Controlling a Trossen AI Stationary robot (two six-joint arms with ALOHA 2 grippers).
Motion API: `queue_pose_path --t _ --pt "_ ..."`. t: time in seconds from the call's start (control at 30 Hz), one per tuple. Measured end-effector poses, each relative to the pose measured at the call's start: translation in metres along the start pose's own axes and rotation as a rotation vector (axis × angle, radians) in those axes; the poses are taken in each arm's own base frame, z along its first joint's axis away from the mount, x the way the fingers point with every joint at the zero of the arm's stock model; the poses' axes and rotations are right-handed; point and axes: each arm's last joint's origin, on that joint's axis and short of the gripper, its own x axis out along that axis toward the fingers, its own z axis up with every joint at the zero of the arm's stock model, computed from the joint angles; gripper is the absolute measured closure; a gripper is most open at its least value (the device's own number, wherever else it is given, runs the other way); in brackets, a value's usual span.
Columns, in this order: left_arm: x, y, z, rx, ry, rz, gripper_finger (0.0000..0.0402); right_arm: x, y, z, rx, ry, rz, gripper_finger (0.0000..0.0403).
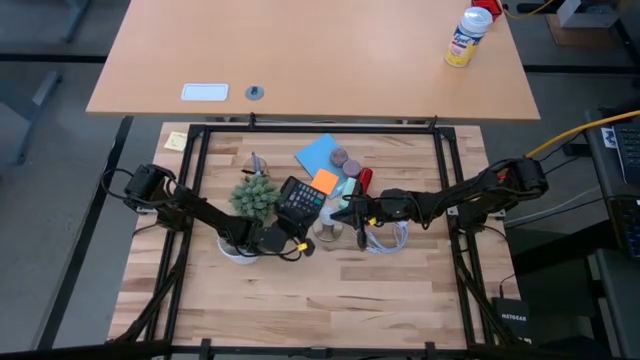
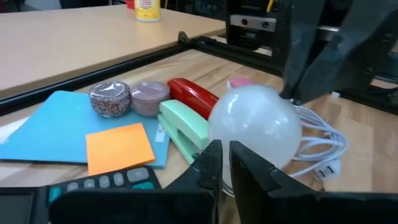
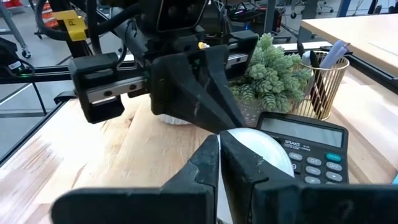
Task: Screw lightbulb
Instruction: Insert the lightbulb into the lamp
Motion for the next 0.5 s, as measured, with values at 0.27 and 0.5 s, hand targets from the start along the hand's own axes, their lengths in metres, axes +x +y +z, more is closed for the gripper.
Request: queue_pose_path --t 0.27,0.5 --pt "-0.0005 -0.0002 -0.0004 0.005 0.001 0.002 0.038 -0.0001 -0.0008 0.0043 -0.023 -0.059 -0.035 0.0382" --pt "-0.0007 -0.0005 -0.0005 0.023 0.003 -0.004 0.038 -0.0002 -0.0027 0.0054 -0.023 -0.073 -0.093 0.0382"
